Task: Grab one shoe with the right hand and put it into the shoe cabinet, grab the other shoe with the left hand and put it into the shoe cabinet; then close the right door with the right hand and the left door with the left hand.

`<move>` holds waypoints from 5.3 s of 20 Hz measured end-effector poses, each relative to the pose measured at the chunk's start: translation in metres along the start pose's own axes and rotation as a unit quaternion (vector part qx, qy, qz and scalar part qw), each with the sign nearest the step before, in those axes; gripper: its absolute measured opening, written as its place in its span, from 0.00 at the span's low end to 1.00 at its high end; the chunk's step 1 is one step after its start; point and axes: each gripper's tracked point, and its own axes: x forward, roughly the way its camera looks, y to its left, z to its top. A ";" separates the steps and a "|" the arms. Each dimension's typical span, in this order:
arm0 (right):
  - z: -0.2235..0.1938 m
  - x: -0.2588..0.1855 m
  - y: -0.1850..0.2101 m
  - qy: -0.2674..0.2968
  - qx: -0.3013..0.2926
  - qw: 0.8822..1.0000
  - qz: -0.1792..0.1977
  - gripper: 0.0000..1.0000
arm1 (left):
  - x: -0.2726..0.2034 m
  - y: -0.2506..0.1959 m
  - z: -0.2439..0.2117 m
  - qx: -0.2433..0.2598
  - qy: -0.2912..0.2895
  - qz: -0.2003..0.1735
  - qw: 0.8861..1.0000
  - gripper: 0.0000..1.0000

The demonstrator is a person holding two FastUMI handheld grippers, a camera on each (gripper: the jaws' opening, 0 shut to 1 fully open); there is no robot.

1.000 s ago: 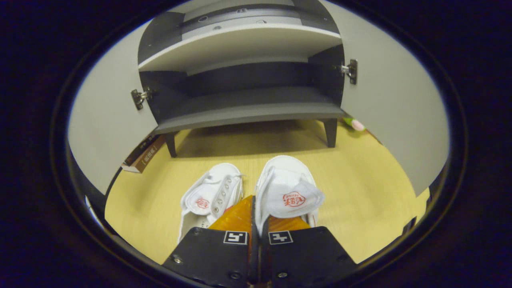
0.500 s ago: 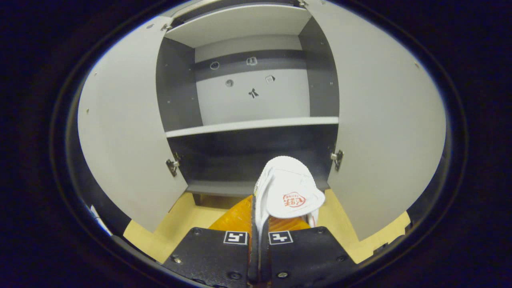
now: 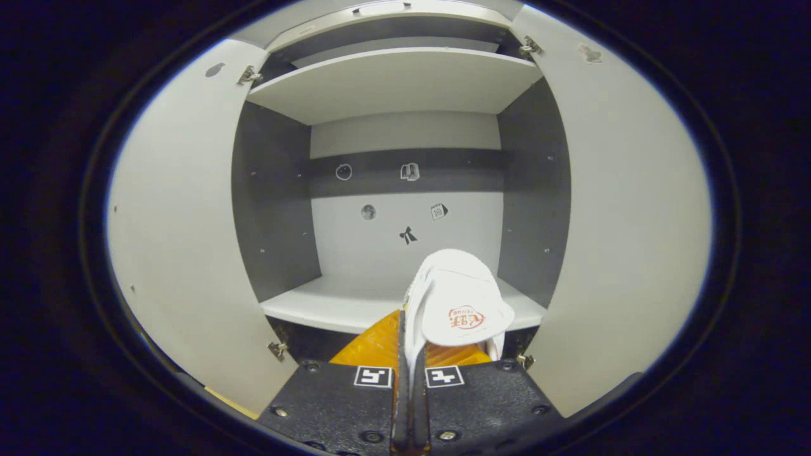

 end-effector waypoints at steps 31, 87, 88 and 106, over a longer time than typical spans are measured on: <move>0.002 0.140 -0.006 0.173 -0.048 0.984 0.010 0.53 | 0.000 -0.026 0.015 0.005 0.000 0.028 1.000 0.96; -0.089 -0.218 -0.130 0.062 -0.051 0.994 -0.076 1.00 | 0.147 -0.228 -0.470 0.058 0.262 -0.165 0.949 0.94; -0.090 -0.218 -0.130 0.063 -0.052 0.994 -0.075 1.00 | 0.151 -0.230 -0.474 0.058 0.266 -0.163 0.948 0.93; -0.079 -0.237 -0.144 0.034 -0.043 0.996 -0.063 1.00 | 0.125 -0.228 -0.436 0.083 0.267 -0.165 0.946 0.00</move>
